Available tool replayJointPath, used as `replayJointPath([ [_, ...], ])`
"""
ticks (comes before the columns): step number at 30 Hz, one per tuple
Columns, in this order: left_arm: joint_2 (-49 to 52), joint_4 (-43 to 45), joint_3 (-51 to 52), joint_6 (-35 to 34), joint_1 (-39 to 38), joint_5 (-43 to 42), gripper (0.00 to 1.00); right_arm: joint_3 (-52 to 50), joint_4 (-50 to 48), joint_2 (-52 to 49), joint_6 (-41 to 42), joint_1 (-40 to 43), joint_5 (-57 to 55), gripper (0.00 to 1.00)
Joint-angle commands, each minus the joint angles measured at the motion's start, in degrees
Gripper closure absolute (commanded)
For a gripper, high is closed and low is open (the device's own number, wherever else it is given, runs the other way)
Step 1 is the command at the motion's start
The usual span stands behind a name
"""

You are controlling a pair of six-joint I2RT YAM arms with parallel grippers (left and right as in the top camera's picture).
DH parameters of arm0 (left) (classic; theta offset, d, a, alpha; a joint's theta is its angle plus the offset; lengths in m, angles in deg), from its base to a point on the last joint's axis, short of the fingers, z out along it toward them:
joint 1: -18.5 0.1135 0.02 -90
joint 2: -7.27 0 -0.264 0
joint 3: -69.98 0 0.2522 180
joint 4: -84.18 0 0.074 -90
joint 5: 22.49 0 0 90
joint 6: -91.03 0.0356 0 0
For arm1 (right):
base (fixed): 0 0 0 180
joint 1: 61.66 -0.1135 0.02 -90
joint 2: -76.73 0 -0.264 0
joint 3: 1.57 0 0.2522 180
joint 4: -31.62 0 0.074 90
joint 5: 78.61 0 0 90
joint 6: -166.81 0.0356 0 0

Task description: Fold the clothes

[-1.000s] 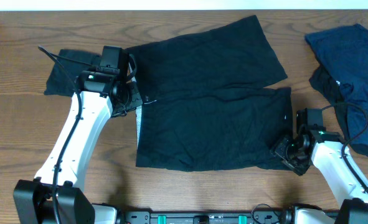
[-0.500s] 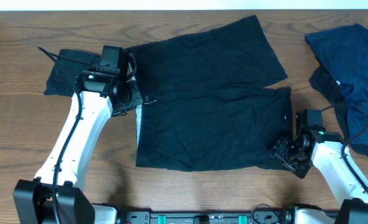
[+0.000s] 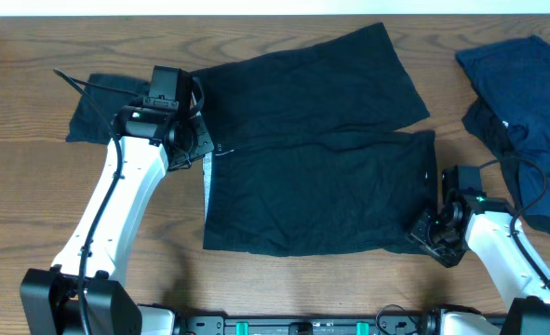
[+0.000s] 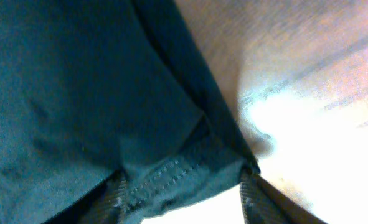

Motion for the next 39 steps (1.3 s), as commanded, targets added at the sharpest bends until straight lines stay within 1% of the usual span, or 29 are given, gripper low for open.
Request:
replayJointPath([
  [1, -0.04, -0.39, 0.28, -0.79, 0.20, 0.24, 0.93, -2.40, -1.53, 0.48, 0.13, 0.70, -1.49, 0.51],
  [4, -0.04, -0.44, 0.31, -0.81, 0.20, 0.24, 0.93, -4.46, -3.78, 0.48, 0.24, 0.70, -0.70, 0.51],
  [8, -0.04, -0.42, 0.31, -0.81, 0.20, 0.24, 0.94, -4.50, -3.85, 0.48, 0.24, 0.70, -0.07, 0.48],
  [9, -0.04, -0.44, 0.31, -0.81, 0.20, 0.24, 0.93, -4.50, -3.85, 0.48, 0.24, 0.70, -0.07, 0.49],
  [10, -0.04, -0.44, 0.31, -0.81, 0.20, 0.24, 0.93, -4.50, -3.87, 0.48, 0.26, 0.70, -0.04, 0.54],
  [11, -0.04, -0.44, 0.31, -0.83, 0.20, 0.24, 0.93, -4.50, -3.87, 0.48, 0.42, 0.70, -0.04, 0.63],
  [12, -0.04, -0.46, 0.31, -1.01, 0.17, 0.22, 0.93, -4.50, -3.85, 0.48, 0.87, 0.70, -0.04, 0.76],
  [14, -0.04, -0.74, 0.31, -1.20, 0.20, -0.52, 0.93, -4.52, -3.82, 0.48, 1.33, 0.70, -0.02, 0.95],
  [15, -0.04, -0.85, 0.31, -1.20, 0.20, -1.25, 0.93, -4.52, -3.85, 0.48, 1.33, 0.70, -0.04, 0.99],
  [18, -0.04, -1.11, 0.31, -1.20, 0.20, -3.08, 0.93, -4.52, -3.89, 0.48, 1.33, 0.70, -0.07, 0.99],
  [19, -0.04, -1.25, 0.31, -1.18, 0.20, -3.93, 0.77, -4.52, -3.93, 0.48, 1.33, 0.70, -0.04, 0.99],
  [20, -0.04, -1.38, 0.31, -1.20, 0.20, -4.72, 0.67, -4.52, -3.96, 0.48, 1.31, 0.70, -0.04, 0.99],
  [21, -0.04, -1.79, 0.31, -1.18, 0.20, -5.73, 0.65, -4.52, -3.93, 0.48, 1.31, 0.70, -0.07, 0.99],
  [22, -0.04, -2.56, 0.31, -1.20, 0.17, -6.56, 0.67, -4.52, -4.00, 0.48, 1.31, 0.70, -0.07, 0.99],
  [24, -0.04, -5.03, 0.31, -1.73, 0.17, -7.28, 0.89, -4.52, -4.24, 0.48, 1.29, 0.70, -0.07, 0.99],
  [26, -0.04, -7.72, 0.59, -2.80, 0.20, -7.28, 0.92, -4.52, -4.50, 0.48, 1.29, 0.70, -0.07, 0.99],
  [28, -0.04, -10.25, 1.73, -4.48, 0.20, -7.26, 0.92, -4.52, -4.81, 0.48, 1.29, 0.70, -0.07, 0.99],
  [29, -0.04, -10.99, 2.64, -6.08, 0.20, -7.28, 0.92, -4.52, -4.90, 0.48, 1.29, 0.70, -0.07, 0.99],
  [30, -0.11, -11.65, 3.98, -8.35, 0.20, -7.28, 0.94, -4.52, -4.94, 0.48, 1.27, 0.70, -0.09, 0.99],
  [34, -0.11, -11.10, 10.40, -13.40, 0.17, -7.30, 0.94, -4.52, -4.85, 0.48, 1.27, 0.70, -0.07, 0.99],
  [37, -0.11, -10.08, 15.19, -13.77, 0.13, -8.31, 0.94, -4.52, -4.70, 0.48, 1.25, 0.70, -0.07, 0.99],
  [39, -0.15, -10.08, 17.40, -12.61, 0.13, -8.81, 0.93, -4.52, -4.68, 0.48, 1.27, 0.68, -0.07, 0.99],
])
